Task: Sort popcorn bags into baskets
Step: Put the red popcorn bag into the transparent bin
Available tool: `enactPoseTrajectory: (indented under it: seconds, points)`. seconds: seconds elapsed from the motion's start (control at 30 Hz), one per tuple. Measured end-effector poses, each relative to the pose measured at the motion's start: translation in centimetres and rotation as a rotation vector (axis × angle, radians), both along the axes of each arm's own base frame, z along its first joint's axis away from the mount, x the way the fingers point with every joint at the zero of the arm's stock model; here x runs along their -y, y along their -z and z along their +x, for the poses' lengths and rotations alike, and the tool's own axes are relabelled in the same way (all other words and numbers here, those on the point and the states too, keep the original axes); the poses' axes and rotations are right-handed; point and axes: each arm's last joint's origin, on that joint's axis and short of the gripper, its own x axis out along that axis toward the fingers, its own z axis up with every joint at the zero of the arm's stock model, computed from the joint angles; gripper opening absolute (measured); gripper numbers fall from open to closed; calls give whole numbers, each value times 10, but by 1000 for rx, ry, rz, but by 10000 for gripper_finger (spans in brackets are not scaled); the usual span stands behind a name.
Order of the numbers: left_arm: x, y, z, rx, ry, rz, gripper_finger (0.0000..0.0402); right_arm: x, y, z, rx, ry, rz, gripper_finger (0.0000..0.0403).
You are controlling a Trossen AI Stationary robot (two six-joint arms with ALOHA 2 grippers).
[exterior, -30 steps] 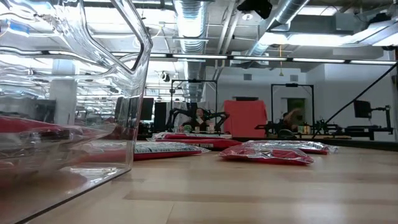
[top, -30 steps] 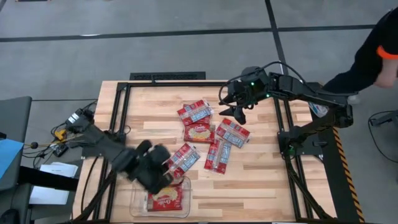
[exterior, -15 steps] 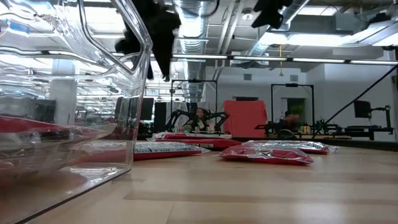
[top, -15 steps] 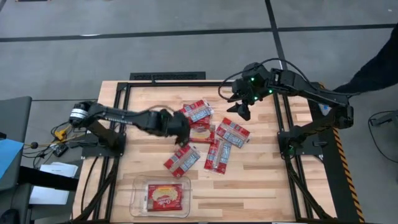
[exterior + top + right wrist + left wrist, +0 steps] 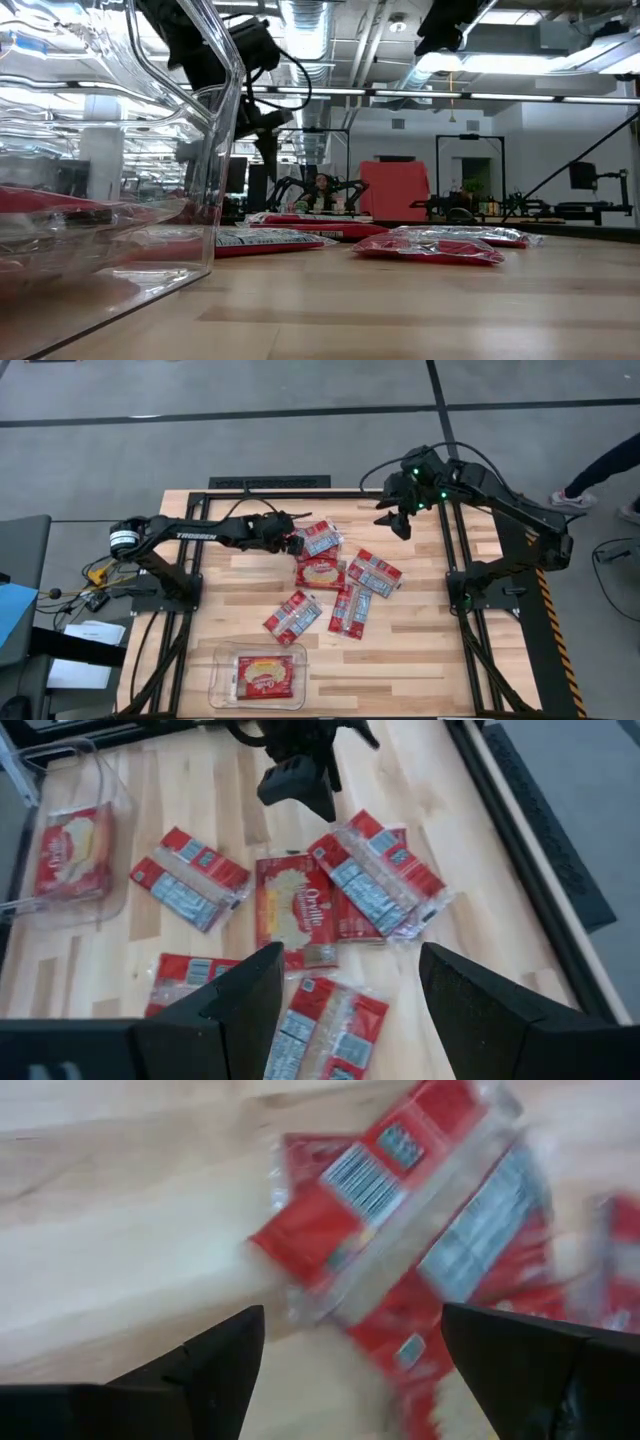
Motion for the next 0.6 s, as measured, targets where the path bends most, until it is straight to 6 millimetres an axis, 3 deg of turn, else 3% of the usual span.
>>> enactPoseTrajectory:
  seconds: [0.1,0.3,0.6]
  points:
    - [-6,8,-1,118,-14,-26,292,6,0,-3,0,18,-10,260]
    - [-17,31,-20,83,-78,-51,292,17,-4,-5,44,51,-47,260]
    - [-35,62,-28,213,-47,-131,292,25,-9,-4,116,100,-60,260]
